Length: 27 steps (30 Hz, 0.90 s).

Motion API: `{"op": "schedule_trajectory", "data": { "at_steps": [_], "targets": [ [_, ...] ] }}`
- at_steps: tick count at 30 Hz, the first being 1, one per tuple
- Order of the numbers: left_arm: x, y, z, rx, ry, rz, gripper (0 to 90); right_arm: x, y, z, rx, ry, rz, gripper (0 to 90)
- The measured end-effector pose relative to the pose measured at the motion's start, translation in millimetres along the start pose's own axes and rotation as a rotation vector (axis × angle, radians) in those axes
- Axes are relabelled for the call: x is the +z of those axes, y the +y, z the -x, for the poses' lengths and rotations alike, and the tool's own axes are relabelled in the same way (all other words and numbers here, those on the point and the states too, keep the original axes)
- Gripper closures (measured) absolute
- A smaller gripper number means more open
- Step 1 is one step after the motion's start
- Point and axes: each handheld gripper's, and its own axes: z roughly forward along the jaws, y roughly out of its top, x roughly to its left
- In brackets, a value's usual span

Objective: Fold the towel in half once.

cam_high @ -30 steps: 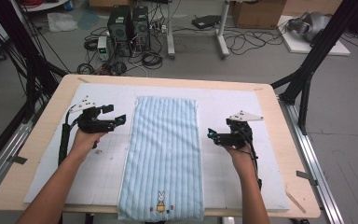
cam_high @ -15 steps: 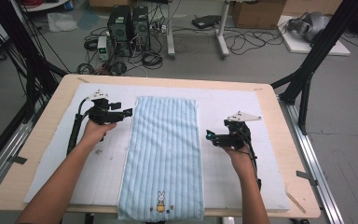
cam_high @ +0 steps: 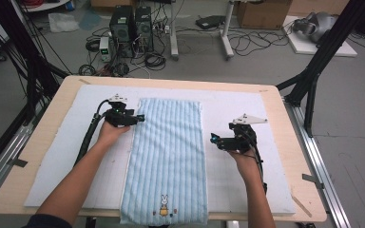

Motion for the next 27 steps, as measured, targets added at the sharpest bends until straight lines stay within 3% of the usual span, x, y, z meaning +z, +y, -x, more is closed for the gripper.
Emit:
{"op": "schedule_trajectory", "data": {
  "at_steps": [2, 5, 15, 17, 18, 19, 27],
  "targets": [
    [4.2, -2.3, 3.1, 0.012, 0.003, -0.017, 39.3, -0.4, 0.1, 0.0, 0.005, 0.000, 0.001, 11.3],
    [7.5, -2.8, 9.3, 0.067, 0.039, -0.043, 43.1, -1.0, 0.1, 0.7, 0.011, 0.005, 0.006, 11.3],
    [8.0, -3.2, 12.8, 0.081, 0.126, -0.049, 63.3, 0.7, 0.1, -0.1, 0.013, 0.007, 0.001, 11.4],
    [7.9, -3.4, 11.6, 0.064, 0.121, -0.040, 69.0, 2.1, 0.2, -0.8, 0.011, 0.007, -0.002, 11.3],
    [7.2, -3.4, 10.0, 0.064, 0.097, -0.043, 73.1, 2.7, 0.2, -0.8, 0.008, 0.009, -0.003, 11.3],
    [7.3, -3.6, 10.1, 0.066, 0.090, -0.045, 83.0, 3.5, 0.3, -1.3, 0.013, 0.009, -0.005, 11.3],
    [6.6, -4.0, 8.8, 0.056, 0.079, -0.039, 86.6, 17.9, 9.9, -2.2, 0.010, 0.003, -0.020, 11.4]
  ]
}}
